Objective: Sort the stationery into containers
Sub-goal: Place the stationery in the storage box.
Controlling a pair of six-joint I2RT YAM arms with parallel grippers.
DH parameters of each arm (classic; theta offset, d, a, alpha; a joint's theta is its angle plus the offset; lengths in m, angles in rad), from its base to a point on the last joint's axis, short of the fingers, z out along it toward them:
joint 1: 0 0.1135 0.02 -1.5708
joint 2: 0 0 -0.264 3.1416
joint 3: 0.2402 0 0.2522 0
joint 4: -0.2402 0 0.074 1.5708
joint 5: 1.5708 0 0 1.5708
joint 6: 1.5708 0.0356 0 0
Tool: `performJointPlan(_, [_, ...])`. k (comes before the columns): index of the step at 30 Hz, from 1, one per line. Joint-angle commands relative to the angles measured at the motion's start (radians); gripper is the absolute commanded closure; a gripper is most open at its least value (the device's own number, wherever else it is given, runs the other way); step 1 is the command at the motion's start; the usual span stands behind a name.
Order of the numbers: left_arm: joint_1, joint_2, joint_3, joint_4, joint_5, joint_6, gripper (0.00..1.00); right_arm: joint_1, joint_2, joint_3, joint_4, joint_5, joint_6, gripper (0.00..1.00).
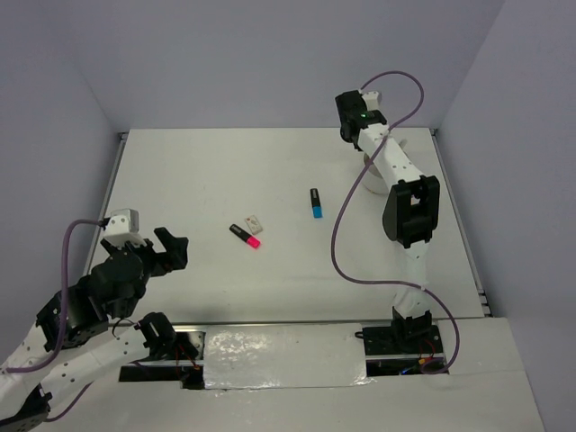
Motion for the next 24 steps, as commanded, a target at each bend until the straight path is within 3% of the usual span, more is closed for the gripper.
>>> performJointPlan(1, [0.002,0.024,0.006,0.043,0.015,0.034,0.01,-0.015,0.0,-0.012,0.029,0.035,-0.014,0.76])
performJointPlan(16, [0.002,0.028,0.004,0.047,0.022,0.04,0.01,-0.033,0.061,0.015,0.038,-0.034,-0.005,0.68])
performJointPlan(24, [0.004,0.025,0.003,0.05,0.027,0.044,0.01,-0.03,0.057,0.004,0.036,-0.039,-0.002,0.5])
